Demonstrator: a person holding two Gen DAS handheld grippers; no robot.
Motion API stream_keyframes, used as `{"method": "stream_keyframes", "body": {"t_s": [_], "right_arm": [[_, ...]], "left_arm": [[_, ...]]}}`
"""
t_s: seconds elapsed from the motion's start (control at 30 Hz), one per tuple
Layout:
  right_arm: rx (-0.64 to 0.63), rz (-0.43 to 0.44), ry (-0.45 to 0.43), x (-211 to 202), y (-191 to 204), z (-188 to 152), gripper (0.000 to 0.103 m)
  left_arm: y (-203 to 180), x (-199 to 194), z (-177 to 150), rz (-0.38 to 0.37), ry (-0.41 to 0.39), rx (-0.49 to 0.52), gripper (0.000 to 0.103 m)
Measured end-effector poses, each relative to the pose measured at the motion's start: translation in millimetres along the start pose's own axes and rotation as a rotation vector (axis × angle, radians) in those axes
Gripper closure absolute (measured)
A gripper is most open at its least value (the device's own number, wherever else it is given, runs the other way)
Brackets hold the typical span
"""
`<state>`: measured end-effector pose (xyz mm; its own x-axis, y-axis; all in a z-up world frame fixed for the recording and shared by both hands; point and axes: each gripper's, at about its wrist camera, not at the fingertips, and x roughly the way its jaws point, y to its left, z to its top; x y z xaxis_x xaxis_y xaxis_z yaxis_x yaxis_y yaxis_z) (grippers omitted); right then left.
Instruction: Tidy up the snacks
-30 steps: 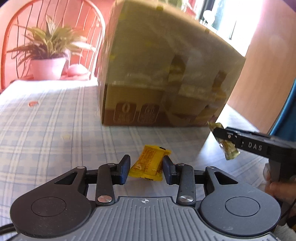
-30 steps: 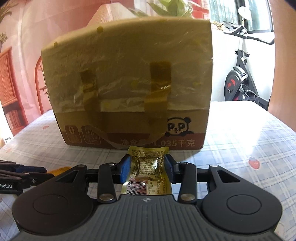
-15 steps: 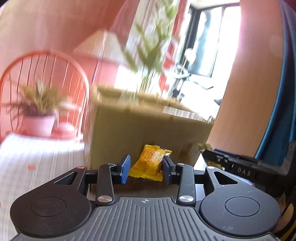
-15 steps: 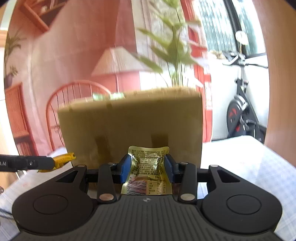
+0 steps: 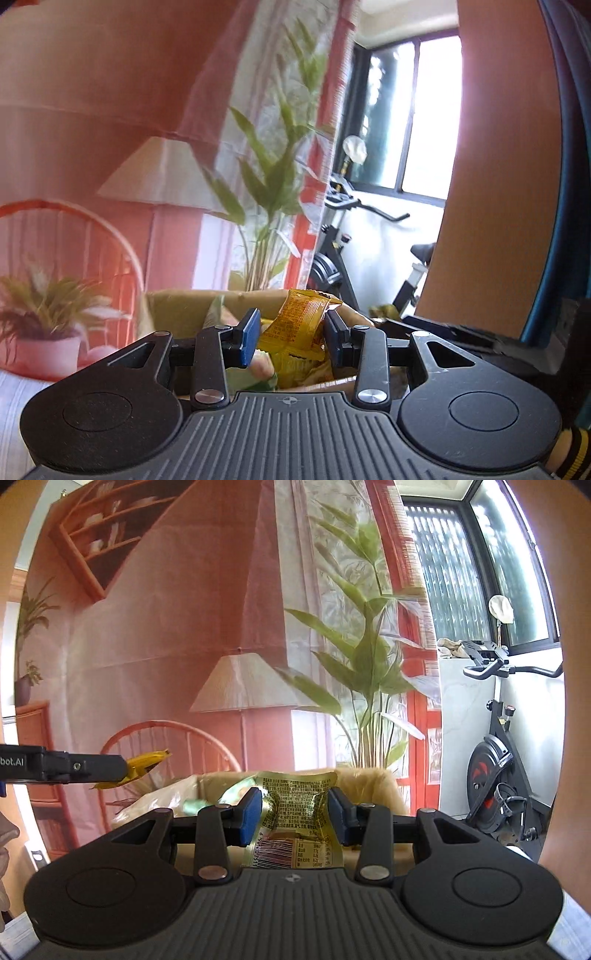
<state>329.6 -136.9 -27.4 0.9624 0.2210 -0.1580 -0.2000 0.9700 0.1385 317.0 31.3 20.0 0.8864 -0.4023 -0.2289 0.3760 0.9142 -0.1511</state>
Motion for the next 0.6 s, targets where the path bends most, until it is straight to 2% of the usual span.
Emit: {"method": "stream_keyframes", "body": {"t_s": [0.07,0.2,0.33,0.37,0.43,0.5,0.6], "right_arm": [[0.012,-0.023,0.008,17.1,-5.4,4.0,0.061],[0.032,-0.046,0.051,45.2,-15.9,4.2,0.06],[0.07,-0.048,0.108,58.0,-22.4,1.3,0.05],[0.069,-0.045,0.109,57.2,-22.4,0.5,0.048],[0.041,-0.047,0.11,54.2,-19.1,-0.3,0.046],[0.028,-0.044,0.117,51.6,-17.2,0.1,0.046],[0.028,-0.037,0.125,46.6,-16.0,2.3,0.046]], "left_arm": [[-0.1,16.9,4.4,0.01,0.022,0.018,0.063],[7.3,48.6,2.0,0.011,0.095,-0.007,0.063],[12.0,58.8,-0.5,0.012,0.155,0.008,0.061],[13.1,57.0,-0.8,0.018,0.16,0.009,0.058],[14.5,53.4,0.1,0.028,0.16,0.014,0.041],[15.4,46.7,1.2,0.029,0.153,0.017,0.04],[14.0,38.5,5.9,0.049,0.149,0.033,0.032]]}}
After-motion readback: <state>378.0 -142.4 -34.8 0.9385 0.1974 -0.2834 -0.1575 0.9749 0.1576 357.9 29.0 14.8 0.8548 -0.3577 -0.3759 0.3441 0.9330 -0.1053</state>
